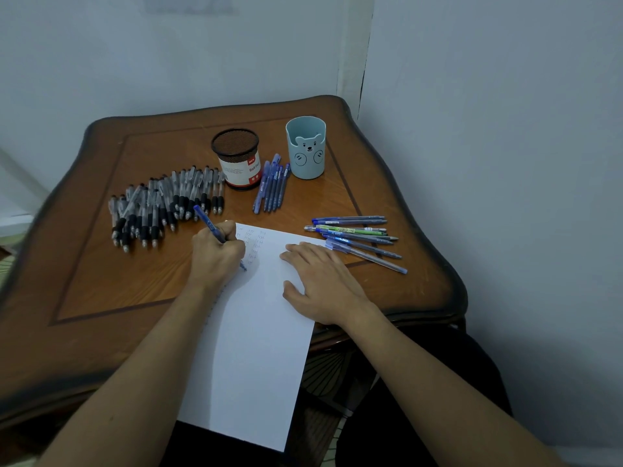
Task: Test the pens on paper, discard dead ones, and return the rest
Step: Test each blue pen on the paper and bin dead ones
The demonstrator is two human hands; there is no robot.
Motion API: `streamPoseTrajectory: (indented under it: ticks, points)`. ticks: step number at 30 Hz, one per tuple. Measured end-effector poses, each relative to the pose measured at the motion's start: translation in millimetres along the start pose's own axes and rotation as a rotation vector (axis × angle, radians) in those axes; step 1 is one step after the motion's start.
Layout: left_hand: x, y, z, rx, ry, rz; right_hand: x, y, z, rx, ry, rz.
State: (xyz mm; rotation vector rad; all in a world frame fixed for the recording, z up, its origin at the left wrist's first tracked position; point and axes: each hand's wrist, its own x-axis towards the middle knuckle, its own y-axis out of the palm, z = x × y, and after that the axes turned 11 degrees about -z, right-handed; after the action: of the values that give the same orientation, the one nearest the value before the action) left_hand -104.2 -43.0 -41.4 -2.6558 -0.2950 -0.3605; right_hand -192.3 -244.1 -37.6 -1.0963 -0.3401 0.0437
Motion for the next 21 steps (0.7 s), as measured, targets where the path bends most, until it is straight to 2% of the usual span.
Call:
streamPoseTrajectory:
  ticks: [7,12,18,21]
  points:
    - [-4.7,0.5,-7.3,-0.008,0.017,0.005,0.5,1.2,-0.6,0.001,0.003,-0.008]
    - [-3.4,0.5,-7.2,-0.011,-0.037,0.003,0.3,0.3,0.1,0.003,0.002,-0.012]
    - [-1.4,-0.1,-2.1,0.018,0.013,0.007,0.3,1.1,-0.3,0.004,0.002,-0.007]
    - [-0.2,0.6,-3.4,0.001,-0.053,-0.004,0.2,0.1,0.0,0.005,0.005,0.0]
